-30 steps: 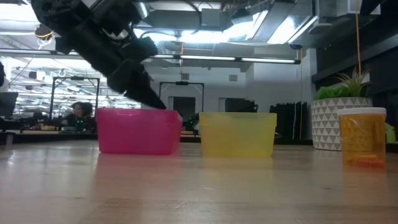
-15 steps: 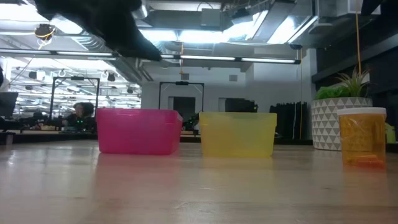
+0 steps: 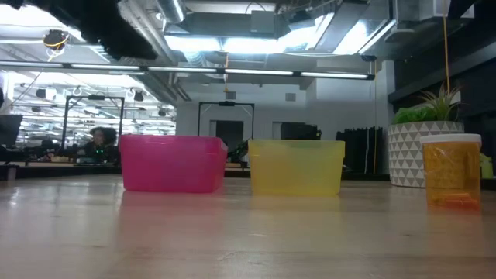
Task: Pick and place medicine bottles into bin by pill shape (circle, oval)
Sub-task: Put the large orange pill bottle into the red bin
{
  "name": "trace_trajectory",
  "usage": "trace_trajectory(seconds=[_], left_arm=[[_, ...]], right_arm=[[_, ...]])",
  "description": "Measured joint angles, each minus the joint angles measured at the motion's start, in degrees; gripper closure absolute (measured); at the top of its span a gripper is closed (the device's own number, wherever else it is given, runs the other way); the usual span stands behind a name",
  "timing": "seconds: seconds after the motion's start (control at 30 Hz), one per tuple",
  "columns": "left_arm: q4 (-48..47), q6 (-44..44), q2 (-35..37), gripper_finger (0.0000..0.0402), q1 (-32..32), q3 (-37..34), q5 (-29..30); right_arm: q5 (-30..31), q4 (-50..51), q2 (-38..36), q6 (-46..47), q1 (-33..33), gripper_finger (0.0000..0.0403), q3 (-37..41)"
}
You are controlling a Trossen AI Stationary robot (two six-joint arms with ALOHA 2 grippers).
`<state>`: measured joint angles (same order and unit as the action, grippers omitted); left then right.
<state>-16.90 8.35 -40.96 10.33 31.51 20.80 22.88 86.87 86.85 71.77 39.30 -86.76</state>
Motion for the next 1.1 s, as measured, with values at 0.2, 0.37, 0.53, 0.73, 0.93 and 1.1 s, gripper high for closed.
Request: trace_trajectory(seconds=[0.2, 0.37, 0.53, 0.73, 0.93, 1.1], left_arm=[[1.3, -0.3, 1.4, 0.0242, 0.0, -4.9, 1.4], [4.8, -2.7, 6.0, 0.0242, -0.1, -11.3, 3.3], [11.4, -1.5, 13.5, 0.0242, -0.1, -20.0, 3.4], [18.3, -3.8, 22.7, 0.0242, -0.3, -27.4, 6.9], [18.9, -6.8, 28.6, 0.0242, -3.0, -30.3, 5.7], [19.3, -9.0, 29.7, 0.0242, -5.6, -30.6, 1.8]], right_arm=[[0.0, -1.1, 0.0, 0.0, 0.0, 0.0149, 0.0], [0.0, -1.4, 0.0, 0.0, 0.0, 0.0149, 0.0], [0.0, -1.4, 0.0, 0.0, 0.0, 0.0149, 0.0], [0.1, -1.4, 0.0, 0.0, 0.0, 0.0149, 0.0], [0.1, -1.4, 0.0, 0.0, 0.0, 0.0149, 0.0], [0.1, -1.5, 0.0, 0.0, 0.0, 0.0149, 0.0]])
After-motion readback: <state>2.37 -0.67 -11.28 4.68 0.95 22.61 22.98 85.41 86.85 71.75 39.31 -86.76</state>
